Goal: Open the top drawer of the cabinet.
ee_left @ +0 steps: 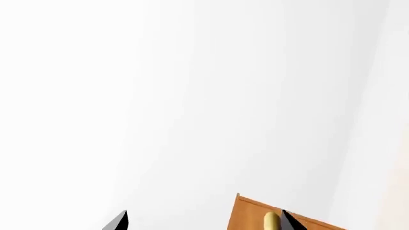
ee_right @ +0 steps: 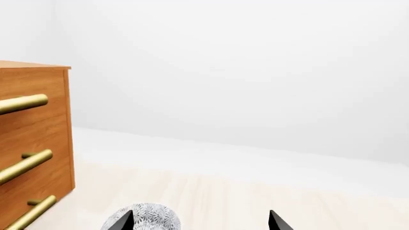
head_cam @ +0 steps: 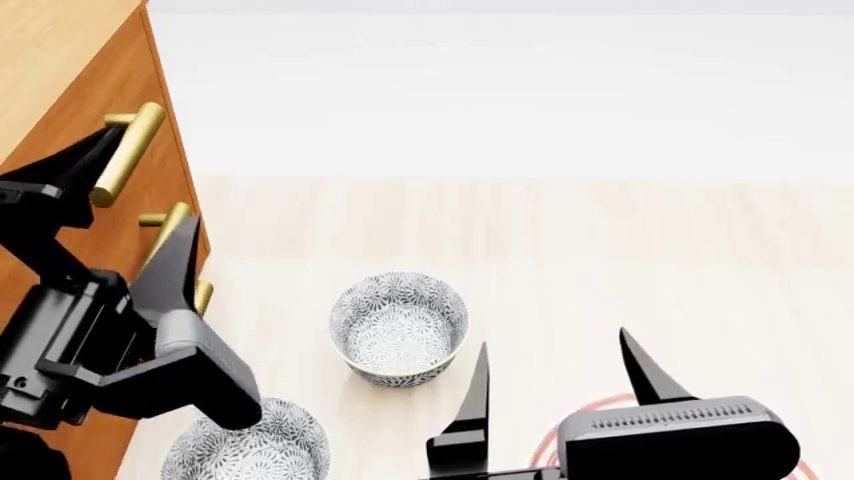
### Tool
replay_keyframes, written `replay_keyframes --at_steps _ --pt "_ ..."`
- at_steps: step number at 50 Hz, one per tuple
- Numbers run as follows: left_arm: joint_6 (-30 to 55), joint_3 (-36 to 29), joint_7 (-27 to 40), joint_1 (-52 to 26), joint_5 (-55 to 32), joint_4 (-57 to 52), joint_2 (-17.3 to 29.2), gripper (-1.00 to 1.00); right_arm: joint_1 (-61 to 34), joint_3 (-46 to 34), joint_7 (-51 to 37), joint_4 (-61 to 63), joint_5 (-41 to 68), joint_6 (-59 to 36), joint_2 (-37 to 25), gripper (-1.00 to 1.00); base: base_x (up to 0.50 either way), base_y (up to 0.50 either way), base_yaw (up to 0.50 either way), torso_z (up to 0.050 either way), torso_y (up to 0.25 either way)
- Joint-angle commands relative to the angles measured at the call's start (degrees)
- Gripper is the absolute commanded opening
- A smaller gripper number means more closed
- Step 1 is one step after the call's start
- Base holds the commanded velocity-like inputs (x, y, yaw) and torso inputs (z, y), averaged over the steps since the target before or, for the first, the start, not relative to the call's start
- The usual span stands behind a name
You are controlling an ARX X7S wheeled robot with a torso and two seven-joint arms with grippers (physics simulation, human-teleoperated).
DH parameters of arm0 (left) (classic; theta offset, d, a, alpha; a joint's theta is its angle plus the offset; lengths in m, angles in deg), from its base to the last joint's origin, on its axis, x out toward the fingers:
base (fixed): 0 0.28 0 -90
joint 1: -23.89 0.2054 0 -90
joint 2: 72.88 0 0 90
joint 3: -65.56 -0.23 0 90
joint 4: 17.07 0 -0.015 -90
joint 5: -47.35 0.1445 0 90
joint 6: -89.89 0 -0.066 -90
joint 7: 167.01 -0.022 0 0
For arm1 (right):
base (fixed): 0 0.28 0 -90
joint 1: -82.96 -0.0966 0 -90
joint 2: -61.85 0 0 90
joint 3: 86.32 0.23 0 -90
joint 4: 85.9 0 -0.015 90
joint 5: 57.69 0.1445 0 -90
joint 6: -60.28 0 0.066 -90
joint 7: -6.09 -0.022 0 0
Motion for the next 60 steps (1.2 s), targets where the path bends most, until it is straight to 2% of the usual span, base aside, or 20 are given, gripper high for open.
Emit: replay_keyframes --at_steps 1,39,60 --pt "-5.0 -0.9 1.4 -5.3 -2.4 15.7 -3.9 1.0 0.4 -0.3 -0.1 -0.2 0.2 0.6 -0.1 1.0 0.0 0.0 0.0 0.0 0.0" --pt "-11.3 -3.1 7.3 -10.7 -3.3 42.4 -10.3 1.0 0.8 0.1 -0.3 -2.6 0.8 2.3 -0.4 1.0 0.0 0.0 0.0 0.0 0.0" --pt "-10.8 -3.9 9.0 -11.4 -2.0 46.4 -11.1 1.0 1.7 0.0 -0.4 -3.7 0.8 3.8 -0.6 1.0 0.0 0.0 0.0 0.0 0.0"
